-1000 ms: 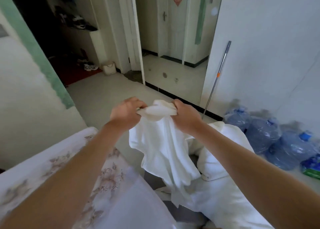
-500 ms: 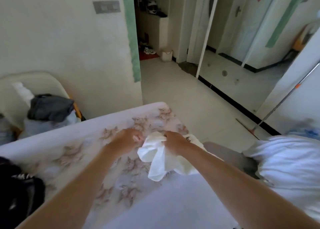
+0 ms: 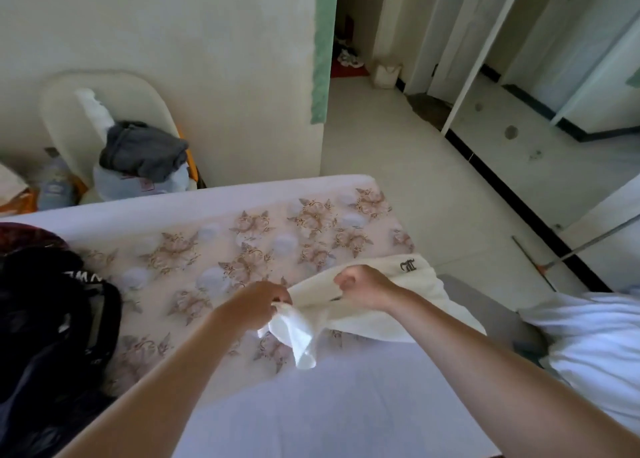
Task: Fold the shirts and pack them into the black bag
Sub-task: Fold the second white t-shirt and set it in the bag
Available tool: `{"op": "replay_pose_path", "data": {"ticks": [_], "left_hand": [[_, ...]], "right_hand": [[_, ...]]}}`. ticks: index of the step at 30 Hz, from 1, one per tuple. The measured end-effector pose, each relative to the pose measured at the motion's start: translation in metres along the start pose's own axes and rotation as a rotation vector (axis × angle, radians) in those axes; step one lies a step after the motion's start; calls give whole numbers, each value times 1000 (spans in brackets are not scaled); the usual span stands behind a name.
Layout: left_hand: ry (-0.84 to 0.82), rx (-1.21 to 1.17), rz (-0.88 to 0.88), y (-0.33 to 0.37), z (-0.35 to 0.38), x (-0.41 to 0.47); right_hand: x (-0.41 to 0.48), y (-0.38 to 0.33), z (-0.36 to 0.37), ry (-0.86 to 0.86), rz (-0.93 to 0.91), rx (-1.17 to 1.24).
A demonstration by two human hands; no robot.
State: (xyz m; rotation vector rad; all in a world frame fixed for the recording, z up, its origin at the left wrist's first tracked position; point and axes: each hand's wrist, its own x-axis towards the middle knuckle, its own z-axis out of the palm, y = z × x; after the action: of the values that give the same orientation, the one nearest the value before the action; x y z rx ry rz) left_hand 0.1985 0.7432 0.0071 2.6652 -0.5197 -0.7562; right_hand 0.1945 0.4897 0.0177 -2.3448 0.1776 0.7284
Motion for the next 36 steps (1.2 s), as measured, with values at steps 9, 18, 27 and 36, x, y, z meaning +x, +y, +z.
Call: {"op": "replay_pose_path", "data": {"ticks": [9,18,27,36], "left_hand": [[83,70,56,81,61,45],[8,92,140,119,114,66],[161,-186,189,108,47,20],[68,-49,54,9,-3,-52]], "right_hand": [[-1,130,3,15,-125,-578],[-10,142,-8,210,-219,-235],[-55,71,-11,98,-210,-422],[-86,-15,33,-1,-125,-174]]}}
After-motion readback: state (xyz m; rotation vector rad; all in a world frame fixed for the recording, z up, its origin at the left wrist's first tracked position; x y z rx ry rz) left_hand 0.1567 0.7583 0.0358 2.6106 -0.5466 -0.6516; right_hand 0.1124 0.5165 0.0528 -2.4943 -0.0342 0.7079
